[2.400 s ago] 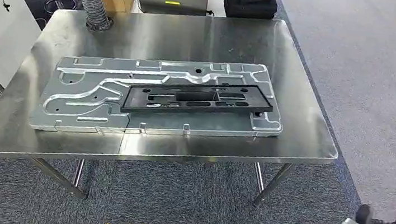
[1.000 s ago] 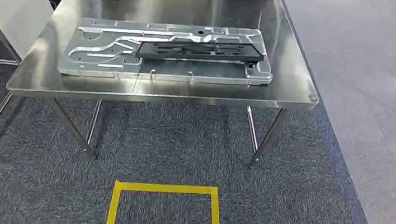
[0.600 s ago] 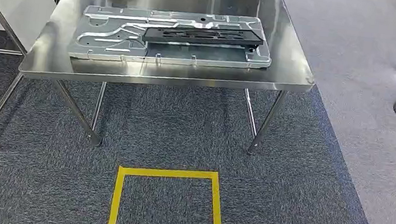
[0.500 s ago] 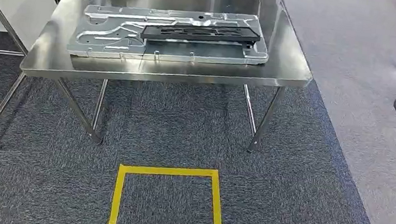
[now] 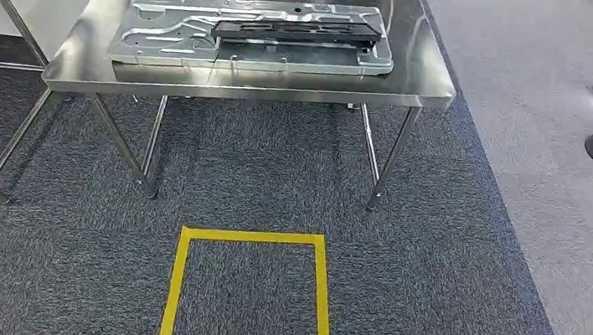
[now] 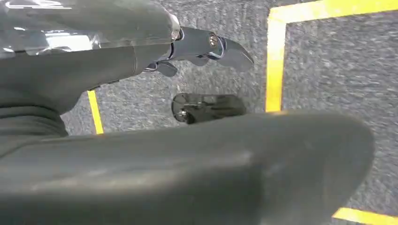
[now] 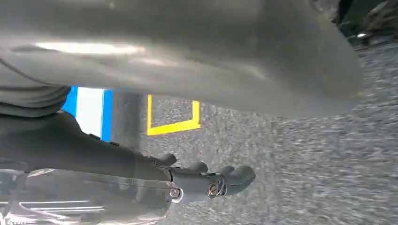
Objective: Take the parts from the cabinet and place them on the table.
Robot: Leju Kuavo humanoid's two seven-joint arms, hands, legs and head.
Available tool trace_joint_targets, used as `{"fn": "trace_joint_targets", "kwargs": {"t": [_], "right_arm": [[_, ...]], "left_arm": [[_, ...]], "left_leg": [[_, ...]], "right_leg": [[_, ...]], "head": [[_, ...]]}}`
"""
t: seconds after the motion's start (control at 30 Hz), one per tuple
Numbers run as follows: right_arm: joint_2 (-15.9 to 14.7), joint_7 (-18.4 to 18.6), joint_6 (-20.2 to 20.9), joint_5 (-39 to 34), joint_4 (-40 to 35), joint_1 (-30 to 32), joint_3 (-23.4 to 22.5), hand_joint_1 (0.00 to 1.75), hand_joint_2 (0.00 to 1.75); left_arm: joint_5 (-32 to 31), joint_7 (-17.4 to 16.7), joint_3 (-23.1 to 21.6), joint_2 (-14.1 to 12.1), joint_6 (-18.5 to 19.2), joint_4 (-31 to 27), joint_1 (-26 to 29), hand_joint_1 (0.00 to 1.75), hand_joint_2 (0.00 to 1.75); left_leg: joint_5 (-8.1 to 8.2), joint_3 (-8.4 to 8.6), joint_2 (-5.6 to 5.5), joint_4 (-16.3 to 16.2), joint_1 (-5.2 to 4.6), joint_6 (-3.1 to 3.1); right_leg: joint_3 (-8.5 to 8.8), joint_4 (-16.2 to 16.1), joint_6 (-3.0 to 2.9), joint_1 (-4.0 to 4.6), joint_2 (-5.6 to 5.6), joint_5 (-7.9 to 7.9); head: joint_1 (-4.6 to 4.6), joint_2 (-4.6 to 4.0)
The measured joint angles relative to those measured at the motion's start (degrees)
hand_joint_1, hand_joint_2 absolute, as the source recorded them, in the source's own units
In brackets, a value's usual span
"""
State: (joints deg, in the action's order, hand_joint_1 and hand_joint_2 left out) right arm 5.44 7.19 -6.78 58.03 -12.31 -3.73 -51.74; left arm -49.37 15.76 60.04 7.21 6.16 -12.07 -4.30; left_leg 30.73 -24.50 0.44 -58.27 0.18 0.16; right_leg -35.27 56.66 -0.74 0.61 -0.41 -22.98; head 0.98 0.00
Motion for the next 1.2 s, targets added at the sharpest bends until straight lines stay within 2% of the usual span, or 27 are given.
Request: {"fn": "trace_joint_targets", "kwargs": {"t": [0.03, 0.13, 0.17, 0.23, 0.27, 0.3, 0.33, 0.37, 0.4, 0.43, 0.47, 0.5, 0.53, 0.57, 0.67, 0.7, 0.73, 0.8, 0.83, 0.87, 0.9, 0.93, 0.97, 1.0, 1.03, 1.13, 1.2], "right_arm": [[0.11, 0.0, -0.13, -0.09, 0.02, 0.06, -0.04, 0.0, 0.0], [0.11, -0.02, -0.17, -0.26, 0.13, 0.06, -0.39, 0.0, 0.0], [0.11, -0.13, -0.17, -0.33, 0.18, 0.14, -0.44, 0.0, 0.0], [0.11, -0.28, -0.17, -0.5, 0.17, 0.17, -0.74, 0.0, 0.0], [0.13, -0.35, -0.11, -0.59, 0.26, 0.18, -0.96, 0.0, 0.0], [0.15, -0.42, -0.11, -0.63, 0.28, 0.18, -1.07, 0.0, 0.0], [0.17, -0.44, -0.11, -0.63, 0.31, 0.19, -1.22, 0.0, 0.0], [0.17, -0.44, -0.11, -0.66, 0.33, 0.22, -1.38, 0.0, 0.0], [0.15, -0.44, -0.09, -0.68, 0.31, 0.25, -1.44, 0.0, 0.0], [0.15, -0.35, -0.02, -0.81, 0.33, 0.28, -1.49, 0.0, 0.0], [0.15, -0.28, 0.13, -0.94, 0.33, 0.27, -1.55, 0.0, 0.0], [0.15, -0.17, 0.26, -0.98, 0.31, 0.19, -1.64, 0.0, 0.0], [0.15, -0.17, 0.55, -1.03, 0.31, 0.07, -1.71, 0.0, 0.0], [0.15, -0.15, 0.92, -1.05, 0.31, -0.06, -1.79, 0.0, 0.0], [0.22, 0.17, 1.64, -1.05, 0.39, 0.05, -1.84, 0.0, 0.0], [0.28, 0.26, 1.71, -1.05, 0.46, 0.01, -1.84, 0.0, 0.0], [0.26, 0.31, 1.7, -1.03, 0.46, 0.08, -1.86, 0.0, 0.0], [0.26, 0.33, 1.68, -1.03, 0.46, 0.24, -1.92, 0.0, 0.0], [0.26, 0.33, 1.68, -1.03, 0.46, 0.25, -1.97, 0.0, 0.0], [0.26, 0.35, 1.68, -1.03, 0.46, 0.3, -2.03, 0.0, 0.0], [0.26, 0.5, 1.68, -1.03, 0.46, 0.32, -2.14, 0.0, 0.0], [0.26, 0.63, 1.68, -0.98, 0.48, 0.32, -2.23, 0.0, 1.75], [0.28, 0.77, 1.68, -0.94, 0.5, 0.31, -2.25, 0.0, 1.75], [0.37, 0.87, 1.68, -0.92, 0.52, 0.31, -2.25, 0.0, 1.75], [0.44, 0.94, 1.68, -0.92, 0.59, 0.3, -2.27, 0.0, 1.75], [0.44, 1.14, 1.68, -0.92, 0.61, 0.22, -2.3, 0.0, 1.75], [0.39, 1.36, 1.62, -0.92, 0.61, 0.16, -2.3, 0.0, 1.75]], "left_arm": [[0.0, 0.02, -0.02, 0.0, 0.0, 0.02, -0.14, 0.0, 0.0], [-0.02, 0.0, -0.04, 0.2, 0.04, 0.02, -0.05, 0.0, 0.0], [-0.09, 0.07, -0.04, 0.31, 0.04, 0.09, 0.04, 0.0, 0.0], [-0.18, 0.31, -0.09, 0.39, 0.02, 0.09, -0.04, 0.0, 0.0], [-0.39, 0.39, -0.15, 0.44, 0.0, 0.09, 0.02, 0.0, 0.0], [-0.5, 0.39, -0.17, 0.5, -0.06, 0.09, 0.12, 0.0, 0.0], [-0.57, 0.31, -0.2, 0.52, -0.26, 0.09, 0.17, 0.0, 0.0], [-0.72, -0.13, -0.22, 0.55, -0.59, 0.09, 0.17, 0.0, 0.0], [-0.85, -0.42, -0.24, 0.55, -0.85, 0.09, 0.16, 0.0, 0.0], [-1.05, -0.81, -0.26, 0.57, -1.01, 0.09, 0.16, 0.0, 0.0], [-1.16, -1.25, -0.28, 0.66, -1.05, 0.09, 0.15, 0.0, 0.0], [-1.18, -1.53, -0.28, 0.68, -1.18, 0.09, 0.08, 0.0, 0.0], [-1.2, -1.84, -0.31, 0.7, -1.25, 0.09, 0.06, 0.0, 0.0], [-1.22, -2.12, -0.31, 0.72, -1.42, 0.09, 0.0, 0.0, 0.0], [-1.25, -2.56, -0.31, 0.7, -1.99, 0.09, 0.02, 0.0, 0.0], [-1.25, -2.6, -0.31, 0.7, -2.01, 0.09, 0.05, 0.0, 0.0], [-1.27, -2.69, -0.31, 0.7, -2.01, 0.09, 0.15, 0.0, 0.0], [-1.27, -2.71, -0.31, 0.7, -2.01, 0.09, 0.29, 0.0, 0.0], [-1.27, -2.73, -0.31, 0.7, -1.99, 0.09, 0.35, 0.0, 0.0], [-1.27, -2.73, -0.31, 0.7, -2.01, 0.09, 0.39, 0.0, 0.0], [-1.27, -2.75, -0.31, 0.7, -2.01, 0.09, 0.39, 0.0, 0.0], [-1.27, -2.75, -0.31, 0.7, -2.01, 0.09, 0.38, 0.0, 0.0], [-1.27, -2.75, -0.31, 0.7, -2.01, 0.09, 0.37, 0.0, 0.0], [-1.29, -2.75, -0.31, 0.7, -2.01, 0.09, 0.36, 0.0, 0.0], [-1.31, -2.76, -0.31, 0.66, -2.01, 0.09, 0.37, 0.0, 0.0], [-1.36, -2.8, -0.31, 0.66, -2.03, 0.09, 0.37, 0.0, 0.0], [-1.36, -2.8, -0.31, 0.7, -2.03, 0.09, 0.37, 0.0, 0.0]], "left_leg": [[1.52, 2.49, -0.02, 4.88, -0.22, 0.35], [0.1, 1.14, 0.05, 4.5, -0.81, 1.53], [-1.0, 0.59, 0.25, 4.98, -0.35, 2.03], [-2.33, -1.17, 0.39, 4.89, -0.44, 2.73], [-2.94, -2.2, 0.34, 4.89, -0.49, 2.75], [-3.66, -3.29, 0.31, 4.86, -0.56, 2.73], [-4.39, -4.39, 0.37, 4.76, -0.58, 2.65], [-5.08, -5.45, 0.47, 4.65, -0.58, 2.52], [-5.67, -6.39, 0.55, 4.39, -0.56, 2.41], [-6.14, -7.18, 0.58, 3.95, -0.52, 2.27], [-6.48, -8.15, 0.58, 3.37, -0.5, 2.09], [-6.71, -8.73, 0.56, 2.7, -0.54, 1.87], [-6.71, -9.34, 0.51, 1.91, -0.82, 1.71], [-7.0, -9.77, 0.55, 1.28, -0.92, 1.32], [-7.71, -10.24, 0.56, 1.17, -0.8, 0.29], [-6.06, -10.82, 0.18, -0.11, -0.58, -0.15], [-3.27, -11.94, 0.1, -3.09, -0.46, -0.58], [1.89, -15.12, 0.1, -12.15, -0.01, -1.2], [2.93, -16.1, 0.1, -15.62, 0.12, -1.41], [2.56, -15.81, 0.1, -16.32, 0.19, -1.48], [1.09, -14.22, 0.1, -14.29, 0.25, -1.44], [-1.04, -11.37, 0.09, -9.97, 0.31, -1.3], [-3.02, -8.11, 0.09, -4.62, 0.31, -1.02], [-3.65, -5.32, 0.02, 0.15, 0.25, -0.52], [-3.03, -4.53, -0.03, 1.55, -0.08, -0.12], [-3.1, -5.24, -0.03, 1.66, -0.37, 0.66], [-3.93, -4.95, 0.06, 2.85, 0.23, 1.45]], "right_leg": [[-0.2, 0.14, 0.38, 0.08, -0.01, 0.45], [-0.24, -0.56, 1.55, -0.47, -0.21, 2.42], [-0.5, -0.51, 1.97, -0.52, -0.13, 2.26], [-2.44, 4.43, 2.41, -0.83, 0.18, -5.0], [-3.64, 9.08, 2.69, -0.93, 0.18, -8.87], [-4.75, 13.87, 2.89, -0.97, 0.19, -11.17], [-5.36, 17.66, 3.0, -0.97, 0.19, -11.2], [-5.05, 19.39, 3.09, -0.97, 0.19, -9.18], [-3.71, 18.77, 3.1, -0.98, 0.18, -6.47], [-1.26, 15.95, 3.04, -0.99, 0.17, -4.25], [2.93, 10.6, 2.9, -0.99, 0.17, -3.47], [7.59, 4.54, 2.56, -0.97, 0.17, -5.11], [10.75, -0.71, 2.13, -0.65, 0.18, -7.13], [11.42, -2.53, 1.53, -0.66, 0.16, -8.74], [10.62, -2.28, 0.12, -0.85, 0.03, -7.94], [10.3, -2.31, -0.23, -0.95, -0.12, -7.47], [9.93, -2.3, -0.6, -0.95, -0.17, -7.16], [9.09, -2.19, -0.74, -0.8, -0.26, -6.56], [8.68, -2.07, -0.72, -0.76, -0.26, -6.34], [8.35, -1.9, -0.6, -0.76, -0.24, -6.2], [8.06, -1.63, -0.47, -0.79, -0.2, -6.12], [7.91, -1.37, -0.41, -0.79, -0.18, -6.1], [7.89, -1.21, -0.32, -0.8, -0.18, -6.14], [7.89, -1.12, -0.18, -0.81, -0.2, -6.18], [7.55, -1.02, 0.24, -0.61, -0.18, -6.06], [7.32, -1.2, 1.26, -0.72, -0.2, -5.71], [7.22, -0.43, 1.94, -0.78, -0.09, -6.44]], "head": [[-0.02, -0.02], [-0.02, -0.02], [-0.02, -0.02], [-0.02, -0.02], [-0.04, -0.02], [-0.02, -0.02], [-0.02, -0.02], [-0.02, -0.02], [-0.02, -0.02], [-0.02, -0.02], [-0.02, -0.02], [-0.02, -0.02], [-0.02, -0.02], [-0.02, -0.02], [-0.04, -0.02], [-0.02, -0.02], [0.0, -0.02], [-0.02, -0.02], [-0.02, -0.02], [-0.02, -0.02], [-0.02, -0.02], [-0.02, -0.02], [-0.02, -0.02], [-0.02, -0.02], [-0.02, -0.02], [-0.02, -0.02], [-0.02, -0.02]]}}
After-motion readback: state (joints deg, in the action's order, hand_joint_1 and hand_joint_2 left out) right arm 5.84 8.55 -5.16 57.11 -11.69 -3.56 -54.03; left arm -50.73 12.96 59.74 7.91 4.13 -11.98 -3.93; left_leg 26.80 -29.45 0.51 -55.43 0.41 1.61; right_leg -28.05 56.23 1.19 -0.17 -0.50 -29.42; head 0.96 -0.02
